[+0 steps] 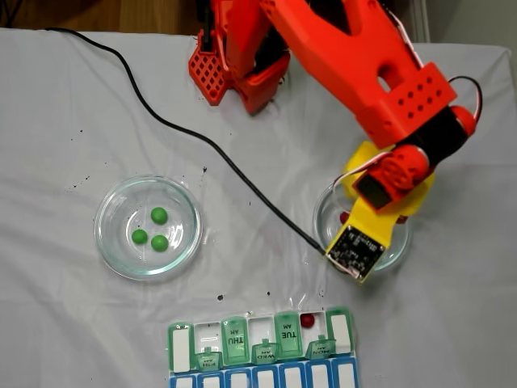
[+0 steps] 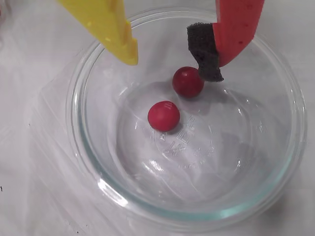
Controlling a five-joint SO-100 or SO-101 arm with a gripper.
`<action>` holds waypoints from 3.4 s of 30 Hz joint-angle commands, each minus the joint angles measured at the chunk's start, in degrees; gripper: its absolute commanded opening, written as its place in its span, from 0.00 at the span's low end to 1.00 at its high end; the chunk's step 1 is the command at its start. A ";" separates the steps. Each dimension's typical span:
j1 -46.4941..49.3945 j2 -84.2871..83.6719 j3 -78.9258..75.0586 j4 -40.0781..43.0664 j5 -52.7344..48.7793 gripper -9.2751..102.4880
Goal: Sort medicines into box.
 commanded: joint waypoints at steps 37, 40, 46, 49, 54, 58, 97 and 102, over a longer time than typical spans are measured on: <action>3.08 -4.75 0.00 -5.10 -1.05 0.27; 3.16 -5.19 0.18 -5.71 -0.97 0.27; 3.16 -5.80 1.49 -7.12 -1.05 0.27; 2.64 -5.71 2.37 -7.38 -0.88 0.27; 2.55 -5.71 2.72 -7.82 -0.62 0.26; 2.55 -6.33 3.60 -8.61 -0.88 0.27; 23.12 17.23 -3.87 -12.66 8.61 0.08; 30.41 15.91 0.18 -19.42 9.76 0.08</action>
